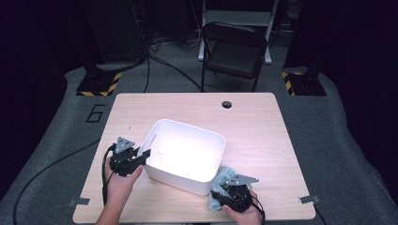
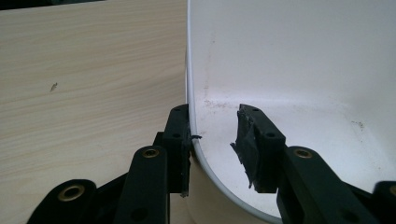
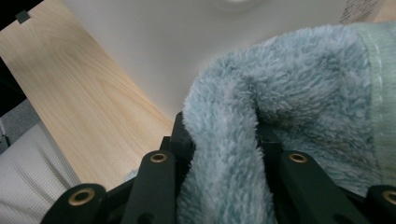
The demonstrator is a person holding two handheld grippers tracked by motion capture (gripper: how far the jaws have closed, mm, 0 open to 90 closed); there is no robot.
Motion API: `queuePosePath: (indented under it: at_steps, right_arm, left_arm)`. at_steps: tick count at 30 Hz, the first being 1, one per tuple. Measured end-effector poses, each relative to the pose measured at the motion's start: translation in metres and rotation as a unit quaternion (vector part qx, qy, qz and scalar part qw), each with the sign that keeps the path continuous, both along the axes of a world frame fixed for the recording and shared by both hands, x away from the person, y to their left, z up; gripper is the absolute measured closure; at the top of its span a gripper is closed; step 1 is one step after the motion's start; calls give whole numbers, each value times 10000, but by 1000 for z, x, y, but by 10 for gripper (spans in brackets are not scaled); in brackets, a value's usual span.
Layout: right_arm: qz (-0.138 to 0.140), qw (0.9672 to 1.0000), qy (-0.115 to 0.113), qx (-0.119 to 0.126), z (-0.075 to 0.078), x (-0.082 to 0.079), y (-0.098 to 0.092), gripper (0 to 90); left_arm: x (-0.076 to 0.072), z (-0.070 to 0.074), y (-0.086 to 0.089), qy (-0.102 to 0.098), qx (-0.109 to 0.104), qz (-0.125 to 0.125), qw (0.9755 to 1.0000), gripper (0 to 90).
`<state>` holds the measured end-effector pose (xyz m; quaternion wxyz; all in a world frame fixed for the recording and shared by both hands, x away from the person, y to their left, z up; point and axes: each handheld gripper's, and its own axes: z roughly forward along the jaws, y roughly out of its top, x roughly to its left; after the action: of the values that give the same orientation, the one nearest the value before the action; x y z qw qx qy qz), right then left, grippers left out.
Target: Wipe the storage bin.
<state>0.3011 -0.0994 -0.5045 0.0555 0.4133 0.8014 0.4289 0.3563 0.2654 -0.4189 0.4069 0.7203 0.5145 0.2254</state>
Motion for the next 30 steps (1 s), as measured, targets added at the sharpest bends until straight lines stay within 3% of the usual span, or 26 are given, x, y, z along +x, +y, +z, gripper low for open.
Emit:
queuePosePath:
  at_steps: [5,10,15,20,25,30]
  right_arm:
    - [-107,9999,-19,30,0,5,-1,683]
    - [-336,9994,-77,39,0,17,-3,684]
    - [-378,9992,-132,79,-1,24,-8,681]
    - [-327,9992,-209,-11,1,21,-9,679]
    - [-315,9995,-60,70,3,12,-11,679]
    - [-315,9994,-102,33,5,11,-8,678]
  left_arm:
    - [-1,0,0,10,0,35,10000,644]
    - [-2,0,3,43,-229,58,9997,608]
    - [-3,-1,7,98,-455,-76,9989,574]
    - [-4,0,7,104,-401,-151,9990,562]
    - [-5,0,6,122,-391,-174,9990,565]
    - [-7,1,4,109,-301,-158,9994,591]
